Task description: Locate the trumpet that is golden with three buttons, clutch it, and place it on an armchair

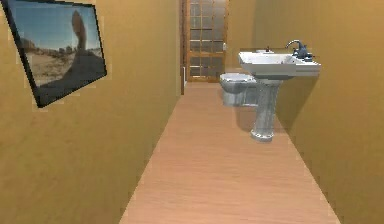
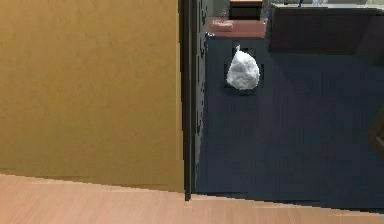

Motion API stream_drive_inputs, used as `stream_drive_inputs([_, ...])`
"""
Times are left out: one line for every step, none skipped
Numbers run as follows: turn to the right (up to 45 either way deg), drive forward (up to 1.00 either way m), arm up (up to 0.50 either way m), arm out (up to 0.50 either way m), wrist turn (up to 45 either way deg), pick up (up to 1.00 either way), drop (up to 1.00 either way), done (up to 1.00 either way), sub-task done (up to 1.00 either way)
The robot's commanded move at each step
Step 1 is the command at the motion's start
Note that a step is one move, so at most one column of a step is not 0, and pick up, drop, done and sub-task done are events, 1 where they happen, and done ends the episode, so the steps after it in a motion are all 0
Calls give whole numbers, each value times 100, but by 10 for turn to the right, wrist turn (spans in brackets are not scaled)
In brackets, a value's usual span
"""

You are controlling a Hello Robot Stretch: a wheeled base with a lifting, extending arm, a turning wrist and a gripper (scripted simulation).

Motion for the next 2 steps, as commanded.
stream_drive_inputs([0, 100, 0, 0, 0, 0, 0, 0, 0])
stream_drive_inputs([0, 100, 0, 0, 0, 0, 0, 0, 0])
